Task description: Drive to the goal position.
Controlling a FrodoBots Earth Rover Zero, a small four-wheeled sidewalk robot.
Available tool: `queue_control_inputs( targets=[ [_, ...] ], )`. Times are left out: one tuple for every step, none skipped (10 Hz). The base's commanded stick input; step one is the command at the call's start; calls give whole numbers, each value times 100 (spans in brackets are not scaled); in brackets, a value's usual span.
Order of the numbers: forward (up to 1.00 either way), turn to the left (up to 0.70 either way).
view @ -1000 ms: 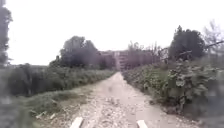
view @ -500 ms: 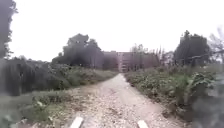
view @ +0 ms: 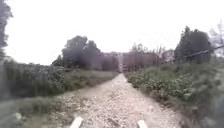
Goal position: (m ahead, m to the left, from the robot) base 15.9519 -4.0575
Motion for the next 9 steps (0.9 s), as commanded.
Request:
queue_control_inputs(
  targets=[
    [70,0],
    [70,0],
    [70,0],
    [70,0],
    [70,0],
    [70,0],
    [70,0],
    [70,0],
    [70,0]
  ],
)
